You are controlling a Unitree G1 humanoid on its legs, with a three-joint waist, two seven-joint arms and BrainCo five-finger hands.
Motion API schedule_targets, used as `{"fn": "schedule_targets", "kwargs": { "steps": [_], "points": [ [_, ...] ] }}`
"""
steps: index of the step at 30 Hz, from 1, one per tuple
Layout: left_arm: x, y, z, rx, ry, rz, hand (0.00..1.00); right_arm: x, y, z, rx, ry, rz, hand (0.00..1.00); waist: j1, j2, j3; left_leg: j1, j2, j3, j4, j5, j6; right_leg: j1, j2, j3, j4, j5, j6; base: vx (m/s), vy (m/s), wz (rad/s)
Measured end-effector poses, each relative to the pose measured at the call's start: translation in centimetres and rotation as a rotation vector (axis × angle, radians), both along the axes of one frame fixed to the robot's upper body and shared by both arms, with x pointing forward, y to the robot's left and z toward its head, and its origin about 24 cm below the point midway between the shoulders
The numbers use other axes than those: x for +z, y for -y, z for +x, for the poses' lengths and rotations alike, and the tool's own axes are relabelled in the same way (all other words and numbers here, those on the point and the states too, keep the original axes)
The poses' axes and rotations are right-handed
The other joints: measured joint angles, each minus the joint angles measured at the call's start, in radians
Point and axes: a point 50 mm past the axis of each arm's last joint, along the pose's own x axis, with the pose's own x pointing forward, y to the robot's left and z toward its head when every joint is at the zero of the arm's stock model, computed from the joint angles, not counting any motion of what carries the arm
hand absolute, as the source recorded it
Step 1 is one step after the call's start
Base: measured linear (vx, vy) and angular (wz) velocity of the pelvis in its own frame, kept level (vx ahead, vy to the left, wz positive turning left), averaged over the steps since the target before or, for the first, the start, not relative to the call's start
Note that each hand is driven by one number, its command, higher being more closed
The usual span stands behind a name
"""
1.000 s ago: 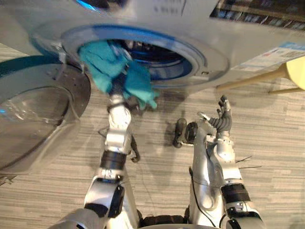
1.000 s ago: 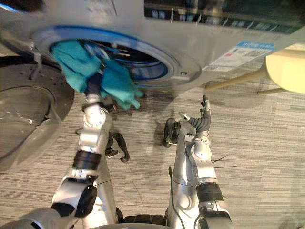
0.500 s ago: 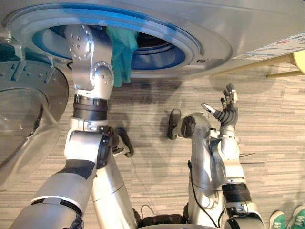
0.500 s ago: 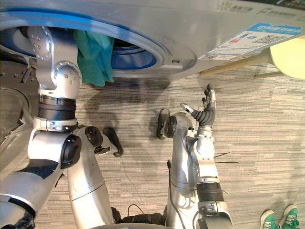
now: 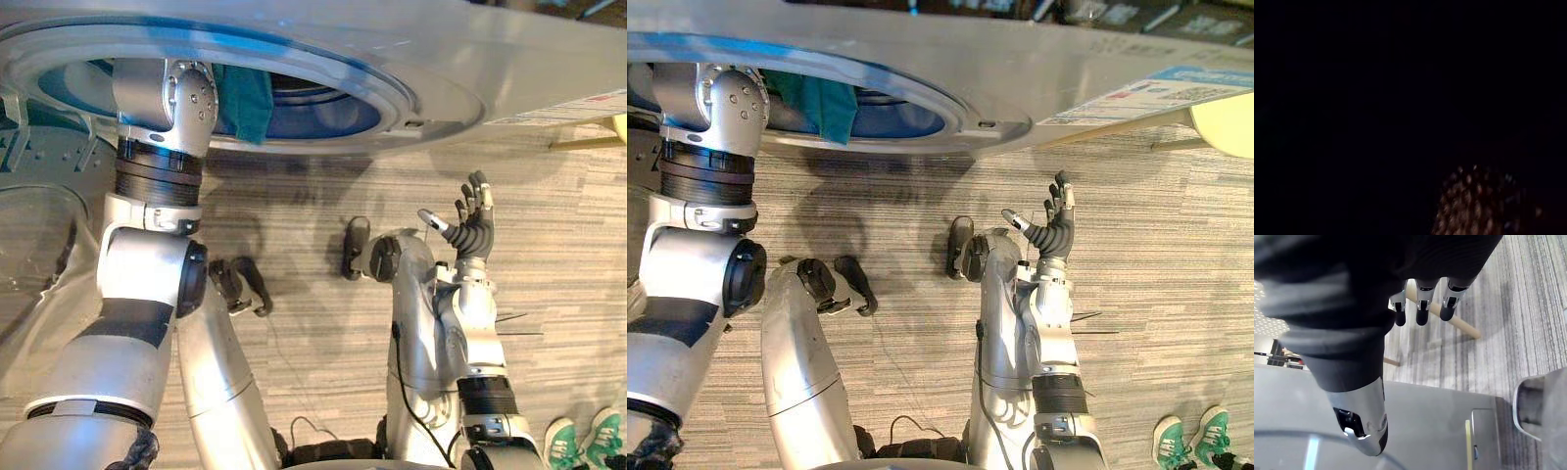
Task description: Pick up the laundry basket with both hands and put the clothes into the washing machine.
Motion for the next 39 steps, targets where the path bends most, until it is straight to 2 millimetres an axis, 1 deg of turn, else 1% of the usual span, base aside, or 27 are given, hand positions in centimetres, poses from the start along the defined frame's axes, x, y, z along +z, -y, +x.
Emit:
{"fn": "schedule_targets", "kwargs": {
  "steps": [2, 3, 5, 7, 9, 10, 12, 16, 17, 18, 19, 20, 22, 24, 26, 27, 29, 30, 31, 32, 33, 34, 35, 36, 37, 38, 39],
  "points": [
    [-1.1, 1.1, 1.5, 0.181, -0.071, 0.236, 0.0, 0.0, 0.0, 0.0, 0.009, 0.001, -0.005, 0.0, 0.001, 0.0, 0.0, -0.002, 0.0, 0.0, 0.0, 0.0, 0.0, 0.0, 0.0, 0.0, -0.001, 0.0, 0.0, 0.0, 0.0, 0.0],
    [-1.5, 1.4, 1.8, 0.256, -0.086, 0.31, 0.0, 0.0, 0.1, 0.0, 0.011, 0.001, -0.007, 0.0, 0.002, 0.0, 0.0, -0.002, 0.0, 0.0, 0.0, 0.0, 0.0, 0.0, 0.0, -0.001, -0.001, 0.0, 0.0, 0.0, 0.0, 0.0],
    [-3.1, 2.4, 3.3, 0.458, -0.14, 0.555, 0.0, 0.0, 0.1, 0.0, 0.019, 0.003, -0.013, 0.0, 0.002, 0.0, 0.0, -0.003, 0.001, -0.002, 0.0, 0.0, 0.0, -0.001, 0.0, -0.002, -0.001, 0.0, 0.001, 0.0, 0.0, 0.0],
    [-4.7, 2.8, 4.8, 0.644, -0.208, 0.795, 0.0, 0.1, 0.0, 0.1, 0.043, 0.008, -0.02, 0.0, 0.0, 0.0, 0.0, -0.007, 0.004, -0.003, 0.0, 0.0, 0.0, -0.003, 0.002, -0.005, -0.001, 0.0, 0.001, 0.0, 0.0, 0.0],
    [-6.0, 2.2, 6.1, 0.719, -0.312, 0.896, 0.0, 0.2, 0.1, 0.1, 0.071, 0.014, -0.006, 0.0, 0.0, 0.0, 0.0, -0.014, 0.007, -0.003, 0.003, 0.0, 0.0, -0.011, 0.005, -0.005, 0.001, 0.0, 0.001, 0.0, -0.025, -0.04],
    [-6.1, 2.1, 6.2, 0.726, -0.322, 0.903, 0.0, 0.2, 0.1, 0.1, 0.074, 0.015, -0.003, 0.0, 0.0, -0.001, 0.0, -0.015, 0.008, -0.003, 0.004, 0.0, 0.0, -0.012, 0.006, -0.005, 0.002, 0.0, 0.001, 0.0, -0.021, -0.03],
    [-6.6, 1.3, 6.8, 0.786, -0.386, 0.975, 0.0, 0.3, 0.3, 0.1, 0.095, 0.019, 0.002, 0.0, 0.003, -0.004, 0.001, -0.025, 0.01, -0.004, 0.012, 0.0, 0.0, -0.021, 0.007, -0.005, 0.011, -0.001, 0.001, 0.0, 0.0, 0.0],
    [-6.4, 0.3, 6.9, 0.806, -0.424, 0.992, 0.0, 0.2, 0.3, 0.1, 0.12, 0.017, 0.002, 0.0, 0.009, -0.011, 0.003, -0.028, 0.015, -0.009, 0.025, 0.0, 0.0, -0.026, 0.01, -0.002, 0.023, -0.001, 0.001, -0.01, -0.016, -0.01],
    [-6.1, -0.1, 6.8, 0.791, -0.433, 0.954, 0.0, 0.1, 0.4, 0.1, 0.12, 0.013, -0.001, 0.0, 0.013, -0.011, 0.003, -0.029, 0.016, -0.013, 0.03, 0.0, 0.0, -0.026, 0.01, -0.002, 0.027, -0.001, 0.001, 0.0, 0.0, 0.0],
    [-5.6, -0.8, 6.6, 0.732, -0.447, 0.865, 0.0, 0.1, 0.4, 0.1, 0.12, 0.01, -0.003, 0.0, 0.016, -0.011, 0.003, -0.031, 0.017, -0.017, 0.036, 0.0, -0.001, -0.026, 0.01, -0.004, 0.032, -0.002, 0.002, 0.0, 0.0, 0.0],
    [-5.4, -1.2, 6.5, 0.709, -0.45, 0.823, 0.0, 0.1, 0.4, 0.1, 0.121, 0.009, -0.003, 0.0, 0.017, -0.011, 0.003, -0.032, 0.016, -0.019, 0.039, 0.0, -0.001, -0.026, 0.009, -0.004, 0.035, -0.002, 0.002, 0.0, 0.0, 0.0],
    [-4.9, -1.7, 6.2, 0.65, -0.444, 0.721, 0.0, 0.0, 0.4, 0.1, 0.118, 0.006, -0.002, 0.0, 0.02, -0.011, 0.002, -0.033, 0.016, -0.022, 0.042, 0.0, -0.001, -0.026, 0.008, -0.005, 0.039, -0.003, 0.004, -0.01, -0.02, 0.04],
    [-4.7, -2.3, 5.4, 0.602, -0.401, 0.597, 0.0, -0.2, 0.5, 0.1, 0.112, 0.0, -0.003, 0.0, 0.025, -0.011, 0.002, -0.032, 0.013, -0.025, 0.045, 0.001, -0.003, -0.023, 0.003, -0.007, 0.045, -0.004, 0.004, -0.01, -0.026, 0.07],
    [-5.2, -2.4, 4.6, 0.581, -0.355, 0.526, 0.0, -0.5, 0.7, 0.1, 0.103, -0.009, -0.014, 0.0, 0.029, -0.011, 0.002, -0.028, 0.007, -0.033, 0.047, 0.003, -0.006, -0.013, -0.002, -0.012, 0.049, -0.007, 0.0, 0.01, -0.027, 0.11],
    [-7.3, -2.6, 3.9, 0.558, -0.329, 0.464, 0.0, -1.1, 1.0, 0.1, 0.084, -0.033, -0.026, 0.0, 0.034, -0.011, 0.002, -0.004, 0.0, -0.036, 0.048, 0.003, -0.006, 0.012, -0.007, -0.013, 0.057, -0.016, -0.005, 0.02, -0.037, 0.13],
    [-7.9, -2.7, 3.8, 0.555, -0.33, 0.45, 0.0, -1.2, 1.1, 0.1, 0.073, -0.037, -0.03, 0.0, 0.039, -0.011, 0.002, 0.003, -0.001, -0.036, 0.048, 0.003, -0.006, 0.018, -0.009, -0.013, 0.059, -0.018, -0.008, 0.02, -0.041, 0.1],
    [-9.9, -3.1, 3.2, 0.537, -0.342, 0.389, 0.0, -1.9, 1.5, -0.1, 0.047, -0.069, -0.038, 0.0, 0.053, -0.01, 0.002, 0.023, -0.002, -0.043, 0.045, 0.003, -0.008, 0.043, -0.012, -0.02, 0.06, -0.026, -0.009, 0.01, -0.039, 0.1],
    [-11.7, -3.7, 2.7, 0.514, -0.359, 0.333, 0.0, -2.6, 1.7, -0.5, 0.03, -0.096, -0.046, 0.0, 0.056, -0.01, 0.0, 0.042, -0.007, -0.048, 0.036, 0.006, -0.013, 0.067, -0.016, -0.026, 0.056, -0.035, -0.004, 0.01, -0.043, 0.14],
    [-12.6, -3.8, 2.6, 0.504, -0.372, 0.327, 0.0, -2.9, 1.7, -0.6, 0.027, -0.107, -0.045, 0.0, 0.056, -0.008, -0.001, 0.054, -0.01, -0.05, 0.029, 0.008, -0.017, 0.08, -0.016, -0.028, 0.051, -0.039, -0.003, 0.02, -0.053, 0.16],
    [-14.1, -3.5, 2.4, 0.477, -0.388, 0.334, 0.0, -3.4, 1.7, -0.8, 0.025, -0.128, -0.039, 0.0, 0.056, -0.008, -0.001, 0.078, -0.016, -0.05, 0.011, 0.01, -0.021, 0.105, -0.018, -0.03, 0.037, -0.041, -0.001, 0.03, -0.045, 0.12],
    [-17.0, -3.1, 2.2, 0.416, -0.457, 0.29, 0.0, -4.4, 1.5, -1.2, 0.026, -0.178, -0.039, 0.0, 0.064, -0.005, -0.005, 0.134, -0.017, -0.04, -0.03, 0.015, -0.028, 0.158, -0.017, -0.033, 0.004, -0.04, -0.001, 0.04, -0.045, 0.09],
    [-18.5, -3.1, 2.1, 0.397, -0.499, 0.268, 0.0, -5.0, 1.4, -1.5, 0.027, -0.203, -0.036, 0.0, 0.068, -0.005, -0.005, 0.169, -0.017, -0.032, -0.053, 0.017, -0.032, 0.187, -0.015, -0.032, -0.014, -0.04, -0.001, 0.06, -0.051, 0.02],
    [-20.8, -3.0, 1.9, 0.366, -0.568, 0.234, 0.0, -5.8, 1.3, -2.0, 0.025, -0.239, -0.027, 0.0, 0.076, -0.003, -0.007, 0.222, -0.017, -0.021, -0.09, 0.022, -0.035, 0.233, -0.012, -0.033, -0.044, -0.04, -0.001, 0.08, -0.063, -0.02],
    [-24.1, -3.1, 1.5, 0.32, -0.669, 0.198, 0.0, -6.8, 1.3, -2.7, 0.021, -0.282, -0.018, 0.0, 0.084, -0.002, -0.01, 0.303, -0.017, -0.009, -0.15, 0.028, -0.046, 0.31, -0.006, -0.039, -0.095, -0.04, -0.001, 0.09, -0.07, -0.01],
    [-25.9, -3.2, 1.1, 0.295, -0.724, 0.182, 0.0, -7.4, 1.4, -3.1, 0.017, -0.306, -0.017, 0.0, 0.086, 0.003, -0.021, 0.337, -0.017, -0.006, -0.182, 0.035, -0.051, 0.347, -0.002, -0.047, -0.124, -0.039, -0.001, 0.1, -0.079, 0.07],
    [-29.5, -3.4, 0.0, 0.245, -0.837, 0.144, 0.0, -8.7, 1.6, -4.1, 0.007, -0.367, -0.013, 0.0, 0.087, 0.004, -0.069, 0.395, -0.018, 0.003, -0.25, 0.055, -0.052, 0.406, 0.0, -0.061, -0.182, -0.037, -0.002, 0.12, -0.084, 0.15],
    [-33.0, -3.4, -1.6, 0.176, -0.941, 0.102, 0.0, -10.0, 2.1, -5.2, -0.008, -0.423, -0.01, 0.0, 0.088, 0.005, -0.119, 0.462, -0.022, 0.019, -0.326, 0.07, -0.062, 0.47, 0.001, -0.072, -0.243, -0.035, -0.001, 0.14, -0.083, 0.17]
  ]
}}
